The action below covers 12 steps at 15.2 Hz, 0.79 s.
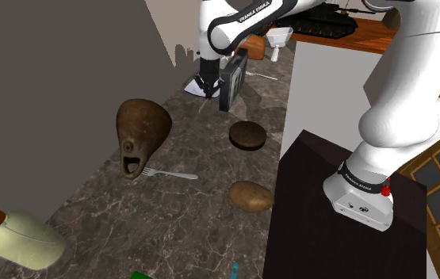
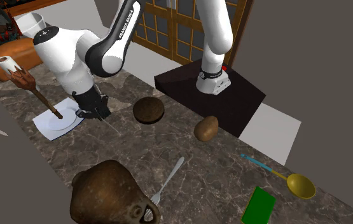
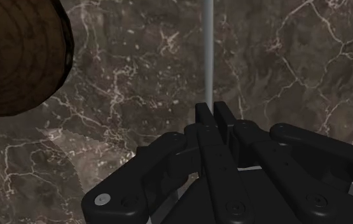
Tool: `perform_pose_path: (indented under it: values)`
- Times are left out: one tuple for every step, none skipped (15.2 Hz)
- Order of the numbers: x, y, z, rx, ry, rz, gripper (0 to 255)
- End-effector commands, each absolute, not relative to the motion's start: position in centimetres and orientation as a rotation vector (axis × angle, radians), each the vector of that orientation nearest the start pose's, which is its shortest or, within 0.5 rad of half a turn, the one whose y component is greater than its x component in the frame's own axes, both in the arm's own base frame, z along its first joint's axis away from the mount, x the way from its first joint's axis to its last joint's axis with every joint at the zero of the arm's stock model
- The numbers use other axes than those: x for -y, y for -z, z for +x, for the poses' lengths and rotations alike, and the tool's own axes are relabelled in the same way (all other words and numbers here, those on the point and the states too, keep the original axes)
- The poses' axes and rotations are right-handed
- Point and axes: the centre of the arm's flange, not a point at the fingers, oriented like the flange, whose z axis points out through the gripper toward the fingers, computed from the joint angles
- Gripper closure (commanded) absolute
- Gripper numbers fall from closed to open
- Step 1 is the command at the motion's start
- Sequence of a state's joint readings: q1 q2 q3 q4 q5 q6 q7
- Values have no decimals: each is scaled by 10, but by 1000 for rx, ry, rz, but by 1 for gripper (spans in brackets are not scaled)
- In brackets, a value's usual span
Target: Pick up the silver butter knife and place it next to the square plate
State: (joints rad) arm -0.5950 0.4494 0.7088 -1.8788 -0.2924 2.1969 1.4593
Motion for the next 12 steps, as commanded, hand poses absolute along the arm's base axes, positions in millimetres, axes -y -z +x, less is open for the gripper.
perform_pose_path:
  values:
    - [-30,-310,625,-1779,-64,-2550,255]
    - [-30,-304,625,-1779,-64,-2550,255]
    - [-30,-299,625,-1779,-64,-2550,255]
    - [-30,-294,625,-1779,-64,-2550,255]
    - [-30,-289,625,-1779,-64,-2550,255]
    - [-30,-283,625,-1779,-64,-2550,255]
    - [-30,-278,625,-1779,-64,-2550,255]
    - [-30,-273,625,-1779,-64,-2550,255]
    - [-30,-268,625,-1779,-64,-2550,255]
    - [-30,-262,625,-1779,-64,-2550,255]
    - [-30,-257,625,-1779,-64,-2550,255]
    - [-30,-252,625,-1779,-64,-2550,255]
